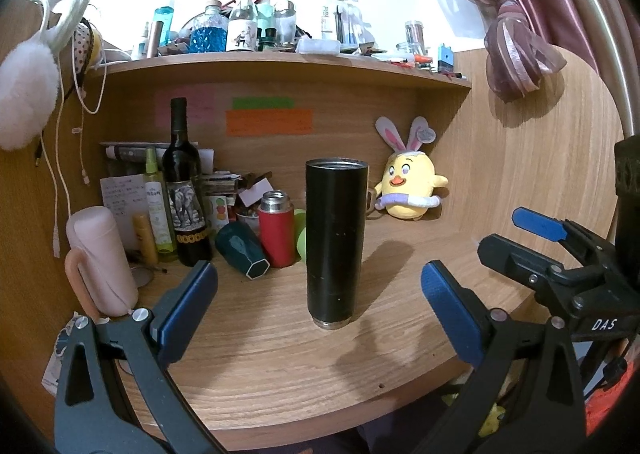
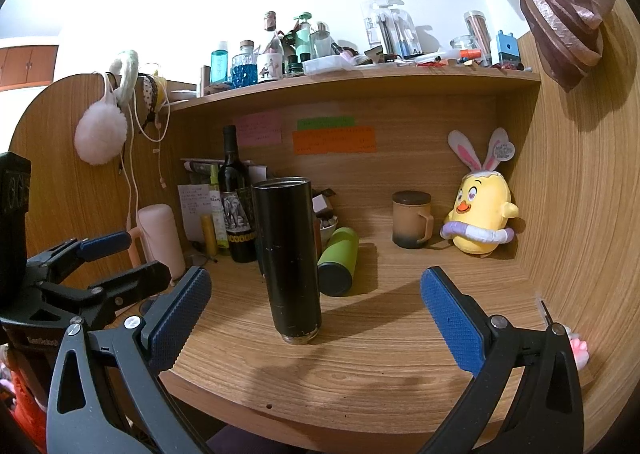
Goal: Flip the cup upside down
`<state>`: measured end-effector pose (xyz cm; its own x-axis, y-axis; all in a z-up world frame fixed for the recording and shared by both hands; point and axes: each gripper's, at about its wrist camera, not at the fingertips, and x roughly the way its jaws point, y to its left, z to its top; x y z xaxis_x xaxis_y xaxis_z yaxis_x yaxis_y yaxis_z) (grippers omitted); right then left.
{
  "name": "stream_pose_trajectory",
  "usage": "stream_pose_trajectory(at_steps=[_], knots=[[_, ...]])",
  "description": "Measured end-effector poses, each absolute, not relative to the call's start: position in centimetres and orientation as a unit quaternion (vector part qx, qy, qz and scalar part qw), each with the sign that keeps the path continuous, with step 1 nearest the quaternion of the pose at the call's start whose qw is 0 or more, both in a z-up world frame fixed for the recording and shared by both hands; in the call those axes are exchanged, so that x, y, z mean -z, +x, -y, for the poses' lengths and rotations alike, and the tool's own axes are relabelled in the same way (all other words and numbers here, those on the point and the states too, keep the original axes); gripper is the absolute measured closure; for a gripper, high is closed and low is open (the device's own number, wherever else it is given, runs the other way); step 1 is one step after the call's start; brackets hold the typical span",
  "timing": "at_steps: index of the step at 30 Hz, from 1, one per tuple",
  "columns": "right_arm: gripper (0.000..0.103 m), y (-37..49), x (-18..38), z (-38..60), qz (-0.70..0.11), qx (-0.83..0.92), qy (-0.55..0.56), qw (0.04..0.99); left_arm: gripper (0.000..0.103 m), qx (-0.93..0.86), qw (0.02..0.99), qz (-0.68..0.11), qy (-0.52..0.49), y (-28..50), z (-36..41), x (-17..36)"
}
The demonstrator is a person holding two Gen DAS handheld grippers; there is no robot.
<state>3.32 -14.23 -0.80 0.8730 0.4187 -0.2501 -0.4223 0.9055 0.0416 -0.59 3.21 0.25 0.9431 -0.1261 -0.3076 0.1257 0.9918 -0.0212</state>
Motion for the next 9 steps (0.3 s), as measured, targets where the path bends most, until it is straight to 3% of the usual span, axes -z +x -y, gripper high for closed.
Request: stream_pose_trajectory(at_steps=[9], knots=[[0.0, 4.19, 1.13, 14.21, -0.135, -0.218, -0.004, 0.967, 0.0, 0.065, 0.985, -0.159, 0.001, -0.23, -3.12, 0.1]])
